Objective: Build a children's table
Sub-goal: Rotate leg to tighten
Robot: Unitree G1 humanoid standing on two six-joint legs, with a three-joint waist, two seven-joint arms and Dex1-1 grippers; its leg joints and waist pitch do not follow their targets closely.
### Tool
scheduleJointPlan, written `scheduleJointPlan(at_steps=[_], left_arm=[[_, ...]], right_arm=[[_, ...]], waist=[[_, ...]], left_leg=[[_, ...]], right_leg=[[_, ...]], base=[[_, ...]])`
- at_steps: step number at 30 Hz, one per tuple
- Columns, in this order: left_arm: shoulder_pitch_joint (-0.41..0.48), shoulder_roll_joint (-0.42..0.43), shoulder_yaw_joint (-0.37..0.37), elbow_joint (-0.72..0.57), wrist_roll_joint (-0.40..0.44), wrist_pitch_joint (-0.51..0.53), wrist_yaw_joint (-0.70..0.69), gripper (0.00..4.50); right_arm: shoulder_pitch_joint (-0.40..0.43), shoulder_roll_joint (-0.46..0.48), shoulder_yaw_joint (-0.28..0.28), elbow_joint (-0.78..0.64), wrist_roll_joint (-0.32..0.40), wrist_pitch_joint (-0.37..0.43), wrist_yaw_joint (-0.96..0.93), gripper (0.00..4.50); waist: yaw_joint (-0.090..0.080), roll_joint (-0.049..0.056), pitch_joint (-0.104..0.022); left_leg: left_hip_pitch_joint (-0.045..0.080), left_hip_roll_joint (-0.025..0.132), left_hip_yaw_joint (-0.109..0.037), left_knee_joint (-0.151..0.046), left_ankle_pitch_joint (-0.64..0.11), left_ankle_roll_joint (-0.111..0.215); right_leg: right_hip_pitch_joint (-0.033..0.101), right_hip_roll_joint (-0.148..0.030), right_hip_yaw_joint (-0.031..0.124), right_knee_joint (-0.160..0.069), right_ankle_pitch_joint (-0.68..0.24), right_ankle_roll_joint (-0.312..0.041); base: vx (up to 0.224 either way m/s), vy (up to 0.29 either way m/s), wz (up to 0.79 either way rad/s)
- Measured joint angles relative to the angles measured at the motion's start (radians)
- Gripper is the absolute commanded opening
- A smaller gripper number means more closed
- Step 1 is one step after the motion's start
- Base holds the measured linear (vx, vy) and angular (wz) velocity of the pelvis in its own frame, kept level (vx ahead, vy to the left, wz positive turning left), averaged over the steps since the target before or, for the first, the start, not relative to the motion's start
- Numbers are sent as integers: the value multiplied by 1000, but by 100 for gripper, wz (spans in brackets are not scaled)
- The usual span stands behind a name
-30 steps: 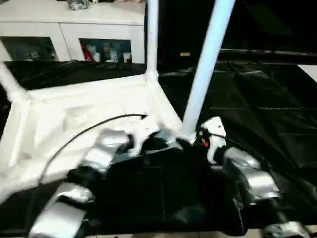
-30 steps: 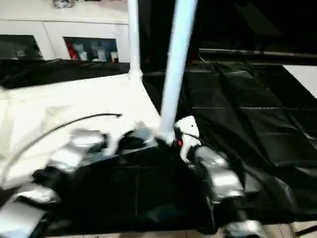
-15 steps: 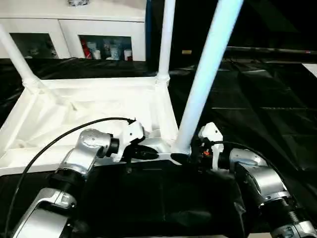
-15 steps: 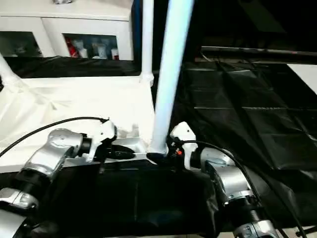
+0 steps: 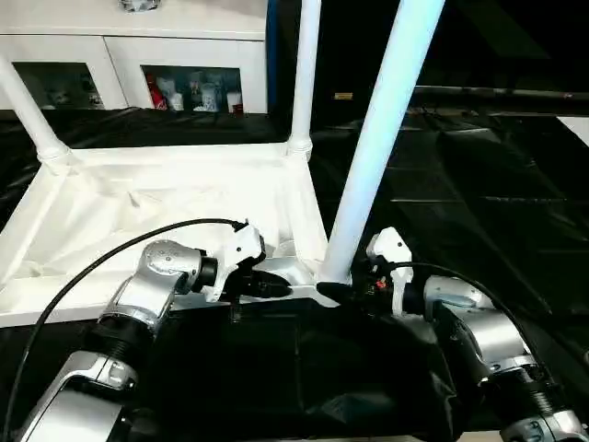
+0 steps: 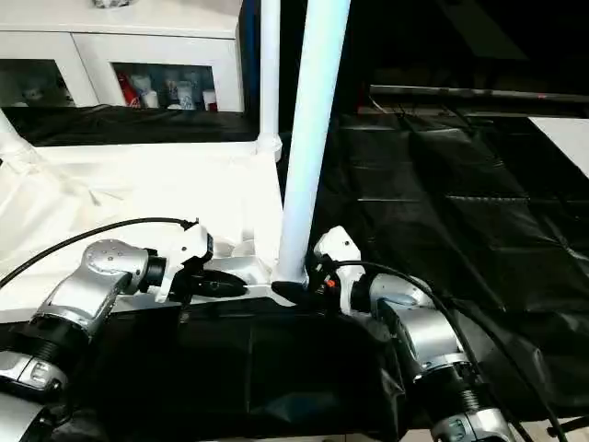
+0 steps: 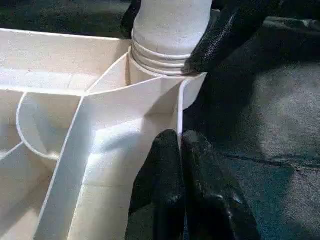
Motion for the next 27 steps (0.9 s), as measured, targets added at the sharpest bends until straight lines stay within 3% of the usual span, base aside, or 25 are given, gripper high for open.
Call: scheduleJointPlan(at_steps=[9,14,17,19,22,24,27], left_arm=[[-83,-196,-8,120,113,18,354,0],[-116,-254,-11,171,135,30,440,0],[-122,-260,-11,180,136,27,448,0],[-122,-259,-10,181,136,23,440,0],[-121,-245,-10,176,132,13,407,0],[-113,-217,-7,168,120,-4,363,0],[-101,-174,-1,160,99,-29,293,0]], right_arm=[[-41,222,-137,117,-59,-11,-518,274],[-71,264,-156,158,-87,-23,-654,274],[-74,267,-161,167,-94,-40,-659,274],[-71,262,-169,167,-90,-46,-635,344],[-61,221,-162,156,-75,-50,-529,350],[-55,166,-132,143,-65,-50,-426,388],[-45,102,-82,111,-65,-49,-301,390]], waist=[[-8,2,-2],[-7,3,-2],[-6,6,-2],[-6,6,-2],[-6,6,-1],[-4,5,-1],[-4,5,-1]], left_leg=[[3,-2,-1,7,0,0],[2,-3,-2,8,0,0],[2,-3,-2,8,0,0],[1,-3,-3,7,0,0],[0,-3,-3,7,0,0],[0,-3,-3,6,0,0],[2,-1,-3,2,0,0]], right_leg=[[8,-2,1,-8,-3,5],[10,-2,1,-11,-3,6],[10,-2,0,-12,-3,6],[10,-2,0,-12,-3,6],[10,-2,0,-11,-3,5],[9,-2,0,-8,-3,5],[8,-1,-2,-5,-3,5]], base=[[0,0,0],[0,0,0],[0,0,0],[0,0,0],[0,0,0],[0,0,0],[0,0,0]])
